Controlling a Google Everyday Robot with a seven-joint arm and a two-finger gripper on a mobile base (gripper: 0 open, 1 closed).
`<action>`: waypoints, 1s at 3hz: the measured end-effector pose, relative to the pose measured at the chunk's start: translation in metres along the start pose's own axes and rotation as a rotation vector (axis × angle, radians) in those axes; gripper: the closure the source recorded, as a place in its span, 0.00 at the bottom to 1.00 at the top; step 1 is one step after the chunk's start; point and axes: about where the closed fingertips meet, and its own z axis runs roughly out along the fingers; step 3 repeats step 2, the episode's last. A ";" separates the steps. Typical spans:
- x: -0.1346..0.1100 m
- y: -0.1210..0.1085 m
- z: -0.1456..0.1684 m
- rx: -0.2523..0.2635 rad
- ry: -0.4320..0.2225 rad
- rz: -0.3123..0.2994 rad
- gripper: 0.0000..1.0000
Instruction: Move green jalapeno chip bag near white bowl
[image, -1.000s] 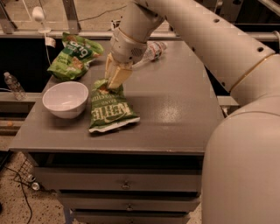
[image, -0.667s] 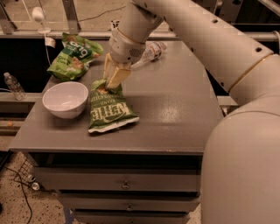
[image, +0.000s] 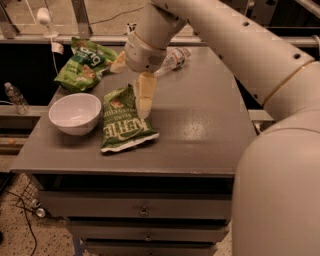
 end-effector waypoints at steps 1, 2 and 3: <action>0.022 0.012 -0.029 0.056 0.053 0.064 0.00; 0.055 0.040 -0.064 0.154 0.087 0.176 0.00; 0.055 0.040 -0.064 0.154 0.087 0.176 0.00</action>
Offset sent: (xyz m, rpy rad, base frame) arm -0.0139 -0.1976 0.0353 -0.0192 -0.1178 -0.4886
